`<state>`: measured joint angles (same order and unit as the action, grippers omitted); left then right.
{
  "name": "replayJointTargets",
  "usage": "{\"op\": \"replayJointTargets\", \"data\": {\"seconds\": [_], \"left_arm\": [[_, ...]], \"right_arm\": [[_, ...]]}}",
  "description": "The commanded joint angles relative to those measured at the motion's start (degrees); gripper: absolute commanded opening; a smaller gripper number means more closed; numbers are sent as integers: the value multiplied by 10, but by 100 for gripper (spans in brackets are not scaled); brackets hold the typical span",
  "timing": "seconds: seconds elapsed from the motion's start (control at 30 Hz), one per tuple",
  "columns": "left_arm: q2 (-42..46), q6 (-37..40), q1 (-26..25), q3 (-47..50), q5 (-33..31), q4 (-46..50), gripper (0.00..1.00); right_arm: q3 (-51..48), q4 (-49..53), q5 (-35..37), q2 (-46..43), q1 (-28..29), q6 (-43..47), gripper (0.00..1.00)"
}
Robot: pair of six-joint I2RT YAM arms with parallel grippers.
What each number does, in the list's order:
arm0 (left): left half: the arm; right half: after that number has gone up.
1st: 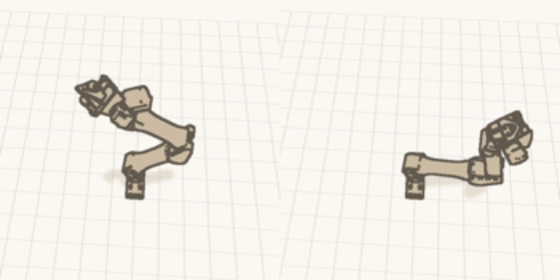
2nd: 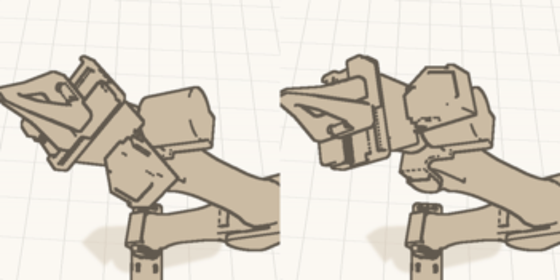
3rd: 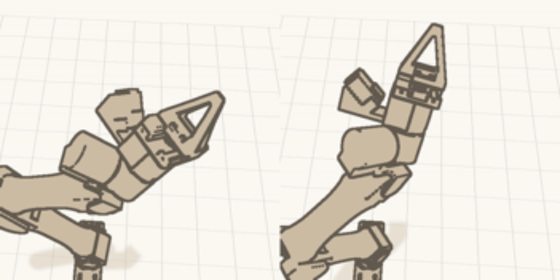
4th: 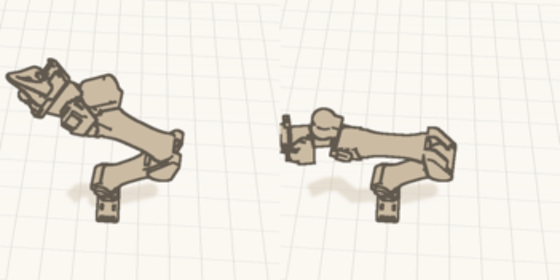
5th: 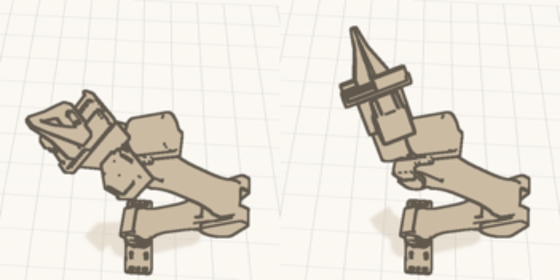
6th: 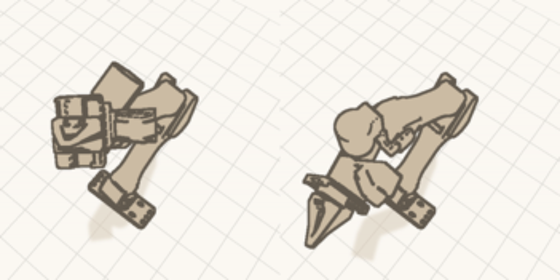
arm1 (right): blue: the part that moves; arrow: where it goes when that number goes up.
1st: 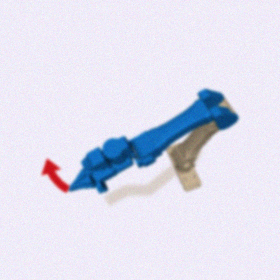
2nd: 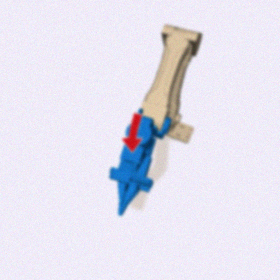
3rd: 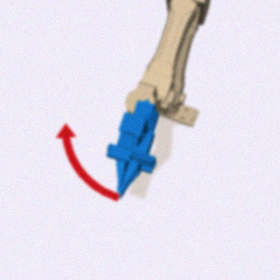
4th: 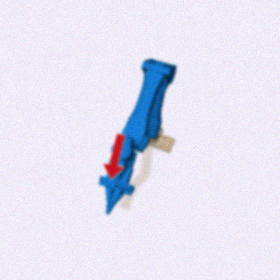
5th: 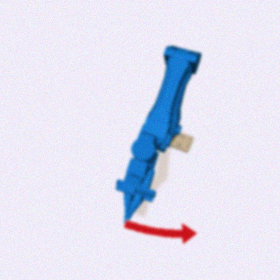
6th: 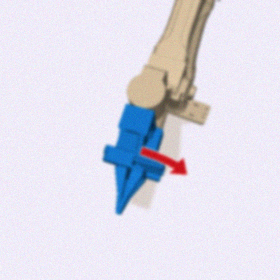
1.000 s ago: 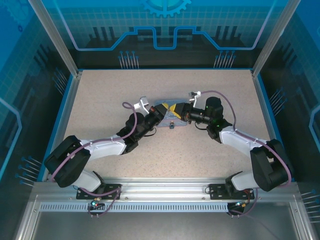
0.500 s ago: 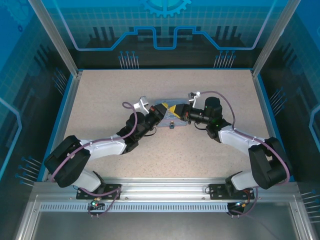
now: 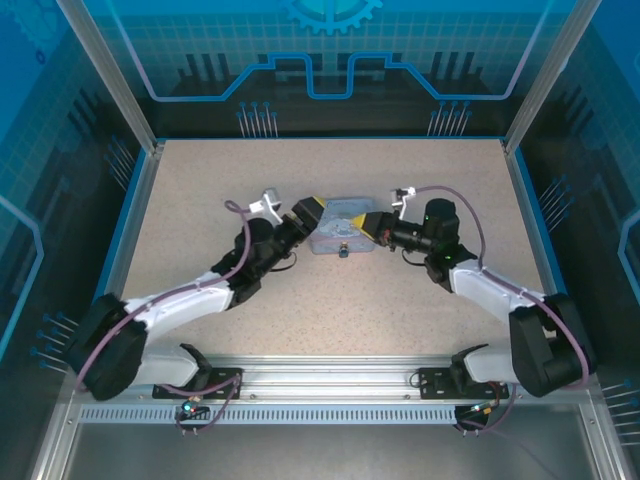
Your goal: Unlock the padlock with the key
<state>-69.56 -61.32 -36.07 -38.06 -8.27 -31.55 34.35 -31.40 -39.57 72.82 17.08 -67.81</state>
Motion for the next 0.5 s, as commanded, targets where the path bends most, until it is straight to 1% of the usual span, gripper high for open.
{"op": "replayJointTargets", "data": {"seconds": [0.0, 0.1, 0.17, 0.23, 0.33, 0.4, 0.47], "left_arm": [[48, 86, 12, -37, 40, 170, 84], [55, 159, 14, -73, 94, 269, 91], [47, 200, 13, -91, 135, 317, 94], [36, 229, 2, -92, 153, 346, 96], [19, 267, -29, -83, 151, 364, 98], [6, 288, -52, -75, 135, 366, 98], [-10, 294, -67, -59, 132, 348, 98]], "right_arm": [[-16, 60, -18, -43, -21, 51, 0], [-15, 147, 11, -88, -29, 127, 0], [-30, 155, 25, -111, -42, 153, 0], [-47, 144, 24, -119, -64, 141, 0], [-47, 155, 23, -109, -89, 131, 0], [-35, 182, 22, -97, -98, 133, 0], [-23, 193, 19, -81, -107, 134, 0]]}}
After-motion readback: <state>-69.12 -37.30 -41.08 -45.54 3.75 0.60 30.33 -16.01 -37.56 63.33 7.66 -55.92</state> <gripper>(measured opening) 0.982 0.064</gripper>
